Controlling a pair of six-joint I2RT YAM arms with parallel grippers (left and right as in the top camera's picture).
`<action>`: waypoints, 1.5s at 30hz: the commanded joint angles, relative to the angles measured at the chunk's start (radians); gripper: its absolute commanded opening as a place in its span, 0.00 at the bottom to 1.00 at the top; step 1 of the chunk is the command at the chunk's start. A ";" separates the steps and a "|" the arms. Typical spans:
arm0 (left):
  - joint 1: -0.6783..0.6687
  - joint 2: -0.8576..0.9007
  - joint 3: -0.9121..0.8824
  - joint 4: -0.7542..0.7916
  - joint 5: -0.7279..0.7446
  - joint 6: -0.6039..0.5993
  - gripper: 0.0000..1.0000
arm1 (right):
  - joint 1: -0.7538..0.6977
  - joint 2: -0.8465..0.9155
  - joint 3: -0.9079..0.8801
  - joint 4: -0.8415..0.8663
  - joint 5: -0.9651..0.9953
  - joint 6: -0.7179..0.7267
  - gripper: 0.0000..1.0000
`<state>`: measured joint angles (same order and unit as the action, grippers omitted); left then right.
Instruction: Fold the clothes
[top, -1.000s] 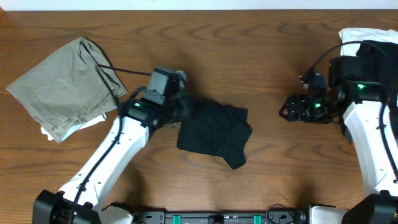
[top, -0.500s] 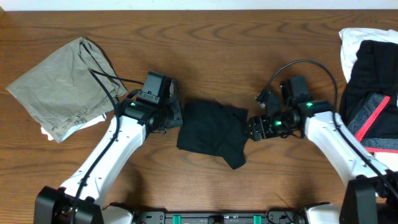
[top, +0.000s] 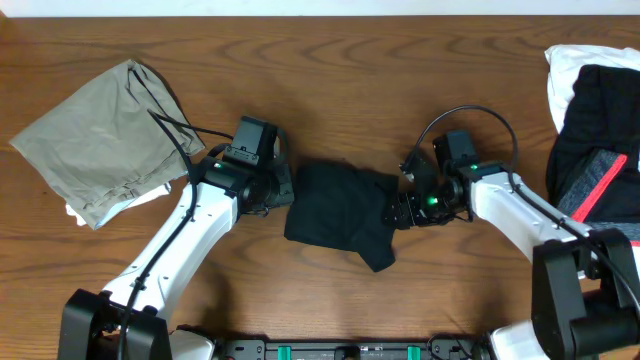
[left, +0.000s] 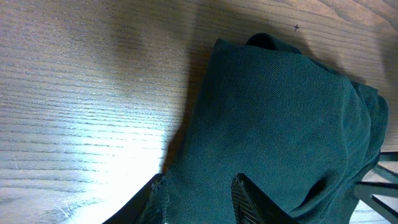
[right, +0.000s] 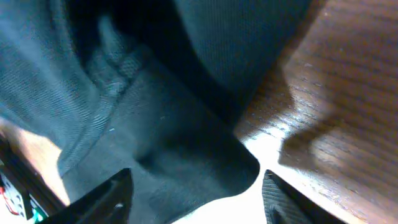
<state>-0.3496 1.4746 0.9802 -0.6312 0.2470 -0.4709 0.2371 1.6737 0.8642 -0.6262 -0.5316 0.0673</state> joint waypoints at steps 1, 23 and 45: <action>0.002 0.009 -0.010 -0.002 -0.017 0.010 0.37 | 0.014 0.019 -0.005 0.008 -0.019 0.031 0.59; 0.002 0.009 -0.010 0.003 -0.017 0.010 0.37 | -0.018 0.019 0.118 0.084 -0.217 0.037 0.01; 0.002 0.009 -0.010 0.006 -0.031 0.010 0.37 | -0.105 0.022 0.169 0.024 0.142 0.093 0.11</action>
<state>-0.3496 1.4746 0.9802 -0.6243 0.2310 -0.4713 0.1375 1.6897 1.0210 -0.5869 -0.4770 0.1520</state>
